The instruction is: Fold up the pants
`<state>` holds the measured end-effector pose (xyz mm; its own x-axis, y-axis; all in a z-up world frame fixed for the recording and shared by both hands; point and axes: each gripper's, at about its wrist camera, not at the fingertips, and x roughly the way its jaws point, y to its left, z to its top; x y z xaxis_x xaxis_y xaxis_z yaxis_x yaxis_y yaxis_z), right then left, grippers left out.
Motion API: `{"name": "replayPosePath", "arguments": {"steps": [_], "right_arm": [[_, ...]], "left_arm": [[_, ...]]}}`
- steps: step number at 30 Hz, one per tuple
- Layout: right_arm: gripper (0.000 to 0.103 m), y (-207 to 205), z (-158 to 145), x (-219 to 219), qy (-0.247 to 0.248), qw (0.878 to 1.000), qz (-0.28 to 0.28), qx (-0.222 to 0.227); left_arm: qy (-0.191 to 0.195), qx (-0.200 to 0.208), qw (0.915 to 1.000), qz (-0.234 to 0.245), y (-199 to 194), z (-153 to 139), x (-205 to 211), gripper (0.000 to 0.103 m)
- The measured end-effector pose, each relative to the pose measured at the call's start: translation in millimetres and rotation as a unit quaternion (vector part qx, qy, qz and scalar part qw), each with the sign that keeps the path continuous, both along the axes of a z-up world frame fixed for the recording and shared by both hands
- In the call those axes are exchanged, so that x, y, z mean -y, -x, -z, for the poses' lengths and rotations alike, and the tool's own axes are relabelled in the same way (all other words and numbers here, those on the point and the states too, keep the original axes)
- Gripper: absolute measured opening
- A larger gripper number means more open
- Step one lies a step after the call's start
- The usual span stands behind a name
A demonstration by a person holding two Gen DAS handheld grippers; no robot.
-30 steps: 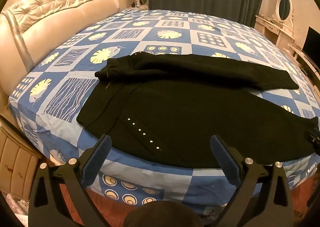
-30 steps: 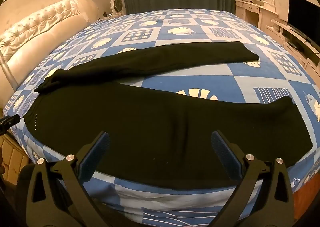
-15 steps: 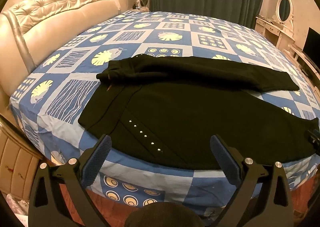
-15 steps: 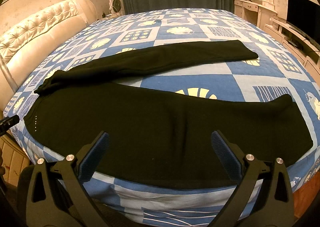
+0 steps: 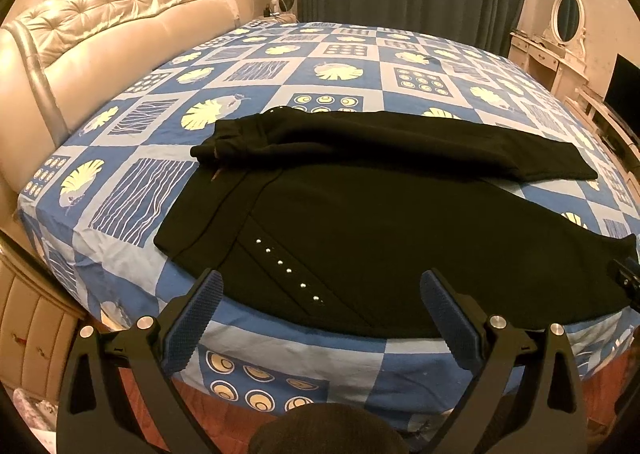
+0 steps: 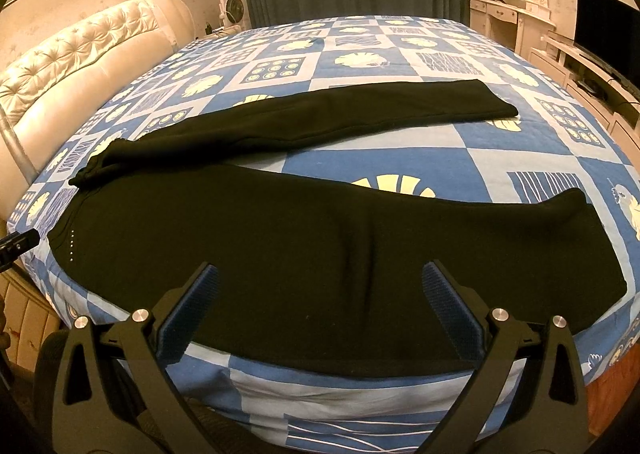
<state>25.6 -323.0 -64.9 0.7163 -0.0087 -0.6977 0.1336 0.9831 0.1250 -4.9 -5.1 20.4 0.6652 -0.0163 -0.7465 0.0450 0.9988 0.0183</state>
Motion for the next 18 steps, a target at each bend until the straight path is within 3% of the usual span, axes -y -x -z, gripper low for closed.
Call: {"name": "replayPosePath", "arguments": {"steps": [18], "right_arm": [[0.101, -0.2, 0.0, -0.6, 0.001, 1.0, -0.001, -0.001]], "left_arm": [[0.002, -0.001, 1.0, 0.002, -0.4, 2.2, 0.2, 0.099]]}}
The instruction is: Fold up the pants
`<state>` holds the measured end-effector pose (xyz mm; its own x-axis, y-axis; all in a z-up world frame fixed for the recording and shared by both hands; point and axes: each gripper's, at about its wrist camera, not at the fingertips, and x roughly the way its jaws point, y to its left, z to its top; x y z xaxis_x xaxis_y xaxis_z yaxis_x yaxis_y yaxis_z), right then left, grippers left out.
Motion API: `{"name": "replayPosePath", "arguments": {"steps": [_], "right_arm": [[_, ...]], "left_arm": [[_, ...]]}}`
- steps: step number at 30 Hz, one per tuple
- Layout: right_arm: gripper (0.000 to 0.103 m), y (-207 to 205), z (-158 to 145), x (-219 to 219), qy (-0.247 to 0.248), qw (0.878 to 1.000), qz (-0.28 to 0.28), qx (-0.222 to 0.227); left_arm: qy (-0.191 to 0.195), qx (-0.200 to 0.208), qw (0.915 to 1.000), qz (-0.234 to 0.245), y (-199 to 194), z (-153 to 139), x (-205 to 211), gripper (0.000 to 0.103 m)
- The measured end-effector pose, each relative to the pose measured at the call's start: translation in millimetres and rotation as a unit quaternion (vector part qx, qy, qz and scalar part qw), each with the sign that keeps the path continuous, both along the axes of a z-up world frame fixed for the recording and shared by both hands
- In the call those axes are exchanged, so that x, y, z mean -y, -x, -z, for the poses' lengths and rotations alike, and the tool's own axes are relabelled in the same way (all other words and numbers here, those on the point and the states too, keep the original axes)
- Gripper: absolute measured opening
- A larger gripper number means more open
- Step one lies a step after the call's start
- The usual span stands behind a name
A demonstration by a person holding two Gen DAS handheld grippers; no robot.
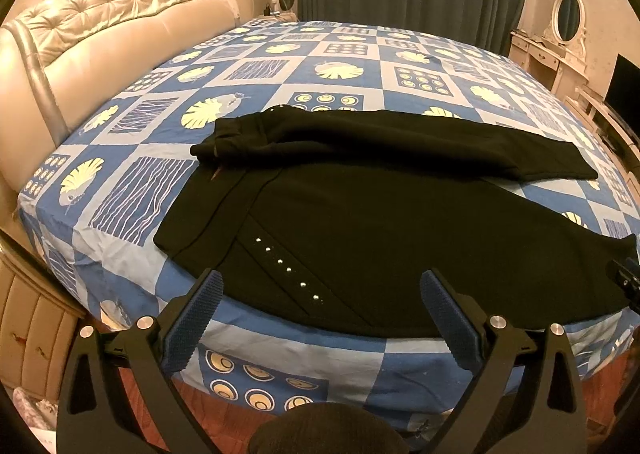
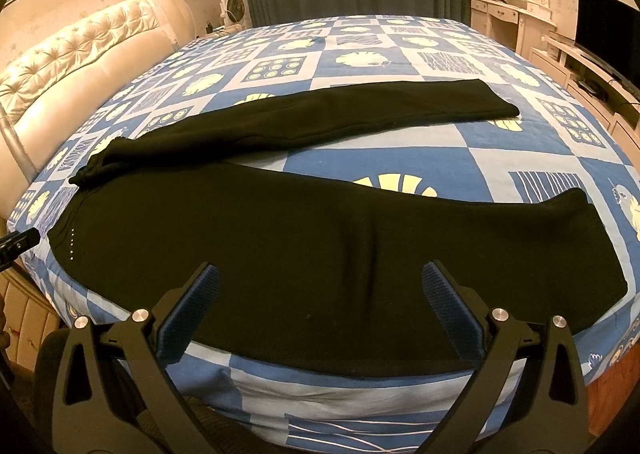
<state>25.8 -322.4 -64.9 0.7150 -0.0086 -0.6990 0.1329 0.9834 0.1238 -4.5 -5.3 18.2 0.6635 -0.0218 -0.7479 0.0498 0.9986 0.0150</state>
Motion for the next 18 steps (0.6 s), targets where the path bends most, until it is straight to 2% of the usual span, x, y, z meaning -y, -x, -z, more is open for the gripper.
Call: {"name": "replayPosePath", "arguments": {"steps": [18], "right_arm": [[0.101, 1.6, 1.2, -0.6, 0.0, 1.0, -0.002, -0.001]], "left_arm": [[0.001, -0.002, 1.0, 0.001, -0.3, 1.9, -1.3, 0.099]]}}
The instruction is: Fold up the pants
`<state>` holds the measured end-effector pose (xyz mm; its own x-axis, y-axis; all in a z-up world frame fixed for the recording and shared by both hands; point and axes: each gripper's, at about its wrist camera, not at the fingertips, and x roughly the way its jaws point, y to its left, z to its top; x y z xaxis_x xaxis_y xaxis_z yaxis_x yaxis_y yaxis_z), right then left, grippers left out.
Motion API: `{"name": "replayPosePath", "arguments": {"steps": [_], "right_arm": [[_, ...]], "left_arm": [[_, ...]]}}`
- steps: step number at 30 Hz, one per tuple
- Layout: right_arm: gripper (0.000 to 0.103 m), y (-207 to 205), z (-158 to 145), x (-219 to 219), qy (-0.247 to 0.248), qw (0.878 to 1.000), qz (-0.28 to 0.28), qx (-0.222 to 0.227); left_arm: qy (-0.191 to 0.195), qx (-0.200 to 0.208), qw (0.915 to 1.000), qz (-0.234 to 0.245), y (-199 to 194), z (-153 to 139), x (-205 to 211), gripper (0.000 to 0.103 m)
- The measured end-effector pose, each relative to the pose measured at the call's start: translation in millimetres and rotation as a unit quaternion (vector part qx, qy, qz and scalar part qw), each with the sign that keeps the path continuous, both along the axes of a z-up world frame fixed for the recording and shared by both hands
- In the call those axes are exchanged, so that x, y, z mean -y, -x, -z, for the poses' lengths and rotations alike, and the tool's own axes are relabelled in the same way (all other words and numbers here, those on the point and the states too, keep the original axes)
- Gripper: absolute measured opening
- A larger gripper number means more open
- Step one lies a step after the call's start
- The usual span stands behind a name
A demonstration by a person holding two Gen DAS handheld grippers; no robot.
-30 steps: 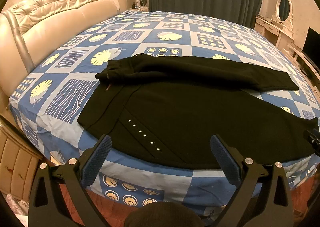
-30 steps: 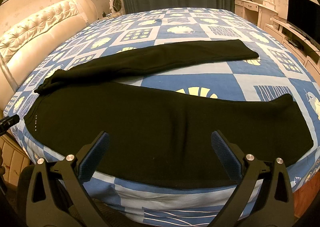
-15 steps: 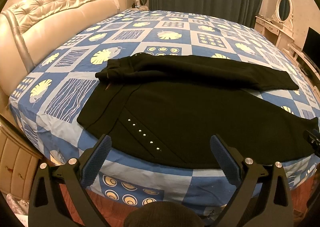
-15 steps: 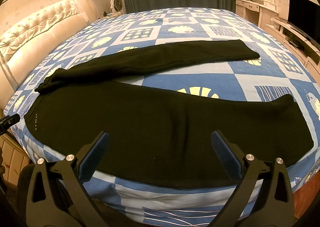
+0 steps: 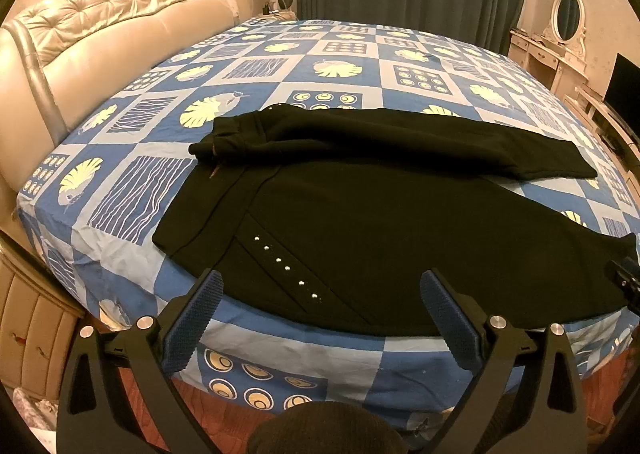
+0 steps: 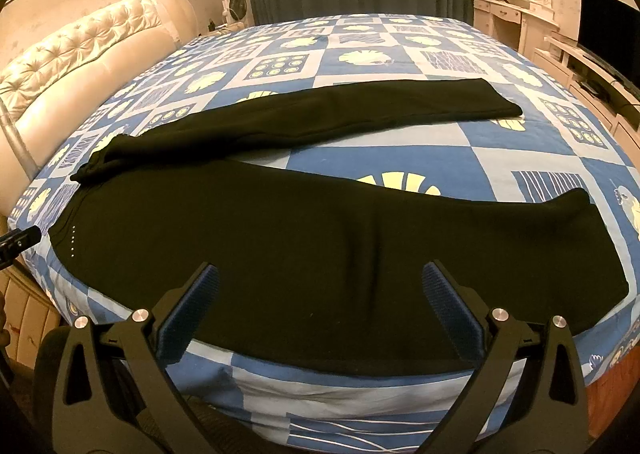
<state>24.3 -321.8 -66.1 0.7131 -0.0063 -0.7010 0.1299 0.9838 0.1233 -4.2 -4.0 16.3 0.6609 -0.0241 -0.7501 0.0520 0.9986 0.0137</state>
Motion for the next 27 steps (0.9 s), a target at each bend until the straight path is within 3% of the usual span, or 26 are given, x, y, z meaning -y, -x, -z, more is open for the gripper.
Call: {"name": "replayPosePath", "arguments": {"steps": [27], "right_arm": [[0.101, 0.6, 0.4, -2.5, 0.0, 1.0, -0.002, -0.002]], "left_arm": [[0.001, -0.002, 1.0, 0.003, 1.0, 2.0, 1.3, 0.099]]}}
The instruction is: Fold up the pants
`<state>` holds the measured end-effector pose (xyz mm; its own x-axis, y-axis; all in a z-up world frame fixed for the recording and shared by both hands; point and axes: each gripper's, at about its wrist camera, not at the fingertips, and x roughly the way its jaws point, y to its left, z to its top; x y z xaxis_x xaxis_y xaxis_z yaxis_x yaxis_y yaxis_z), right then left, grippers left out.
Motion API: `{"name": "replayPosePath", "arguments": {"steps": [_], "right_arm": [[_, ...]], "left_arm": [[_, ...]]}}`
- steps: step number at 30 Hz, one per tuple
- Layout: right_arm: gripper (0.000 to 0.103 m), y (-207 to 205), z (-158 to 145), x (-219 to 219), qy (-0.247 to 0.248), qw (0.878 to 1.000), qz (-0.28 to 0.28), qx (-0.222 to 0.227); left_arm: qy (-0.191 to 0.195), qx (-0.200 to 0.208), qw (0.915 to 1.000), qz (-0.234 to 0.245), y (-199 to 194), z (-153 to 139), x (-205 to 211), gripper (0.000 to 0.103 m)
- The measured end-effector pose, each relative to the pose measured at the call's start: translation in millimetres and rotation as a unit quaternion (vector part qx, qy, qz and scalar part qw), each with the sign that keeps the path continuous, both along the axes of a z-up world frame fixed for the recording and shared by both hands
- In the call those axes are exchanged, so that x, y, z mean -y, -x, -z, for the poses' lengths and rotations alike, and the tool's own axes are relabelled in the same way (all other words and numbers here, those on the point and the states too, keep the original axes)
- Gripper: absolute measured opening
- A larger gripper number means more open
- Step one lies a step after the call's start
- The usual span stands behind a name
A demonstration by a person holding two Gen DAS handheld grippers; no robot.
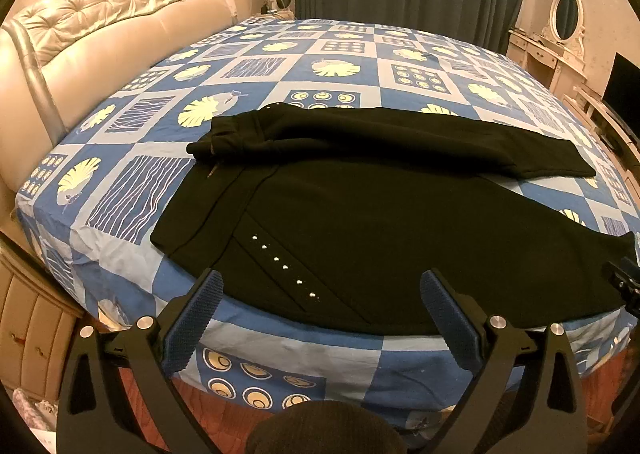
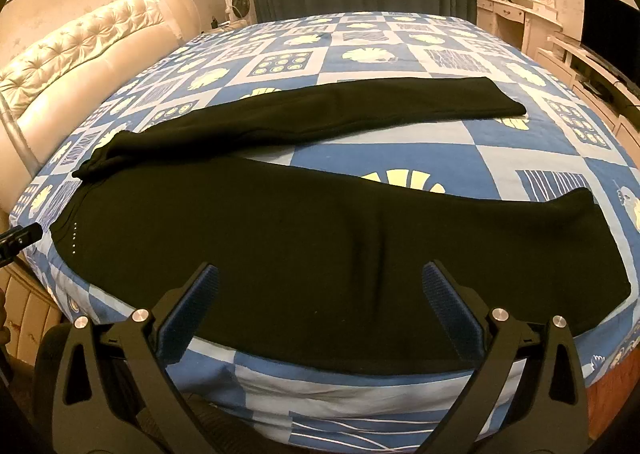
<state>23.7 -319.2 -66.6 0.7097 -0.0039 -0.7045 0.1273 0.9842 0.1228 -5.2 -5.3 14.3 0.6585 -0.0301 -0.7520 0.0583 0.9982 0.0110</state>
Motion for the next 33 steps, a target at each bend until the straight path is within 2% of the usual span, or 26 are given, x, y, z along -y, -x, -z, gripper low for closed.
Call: {"name": "replayPosePath", "arguments": {"steps": [6, 11, 14, 18, 19, 20, 23, 25, 29, 30, 33], "right_arm": [[0.101, 0.3, 0.1, -0.7, -0.001, 1.0, 0.0, -0.001], [0.101, 2.1, 0.8, -11.6, 0.002, 1.0, -0.005, -0.002], [0.101, 1.5, 1.8, -18.9, 0.007, 1.0, -0.012, -0.002], [0.101, 3.2, 2.4, -24.2, 0.005, 1.0, -0.025, -0.006], [0.101, 4.1, 2.3, -25.0, 0.003, 1.0, -0.027, -0.008], [0.101, 4.2, 2.7, -25.6, -0.001, 1.0, -0.029, -0.009], [0.101, 4.0, 1.3, -25.9, -0.019, 0.999, -0.036, -0.016], [0.101, 2.8, 0.1, -25.5, -0.026, 0.999, -0.038, -0.019], [0.101, -2.5, -4.1, -25.2, -0.039, 0.998, -0.038, -0.019], [0.101, -4.9, -5.2, -24.4, -0.041, 0.998, -0.038, -0.019], [0.101, -17.2, -10.5, -19.4, -0.051, 0.998, -0.037, -0.019]], "left_arm": [[-0.001, 0.002, 1.0, 0.001, 0.4, -0.9, 0.6, 0.099], [0.004, 0.004, 0.9998, 0.021, 2.1, -4.2, 5.2, 0.099], [0.033, -0.012, 0.9976, 0.06, -3.8, -9.3, 5.9, 0.099], [0.08, -0.043, 0.993, 0.075, -20.6, -16.3, -9.4, 0.099], [0.103, -0.055, 0.9889, 0.091, -31.3, -20.6, -19.5, 0.099], [0.111, -0.056, 0.9876, 0.096, -37.3, -23.9, -26.3, 0.099], [0.111, -0.036, 0.9897, 0.083, -63.7, -33.9, -61.0, 0.099], [0.108, -0.038, 0.9912, 0.067, -91.0, -31.5, -90.5, 0.099], [0.139, -0.08, 0.9862, 0.041, -149.8, -5.4, -145.0, 0.099], [0.159, -0.101, 0.9818, 0.028, -171.8, 7.8, -162.6, 0.099], [0.202, -0.123, 0.9716, 0.012, -201.6, 27.2, -192.9, 0.099]]}}
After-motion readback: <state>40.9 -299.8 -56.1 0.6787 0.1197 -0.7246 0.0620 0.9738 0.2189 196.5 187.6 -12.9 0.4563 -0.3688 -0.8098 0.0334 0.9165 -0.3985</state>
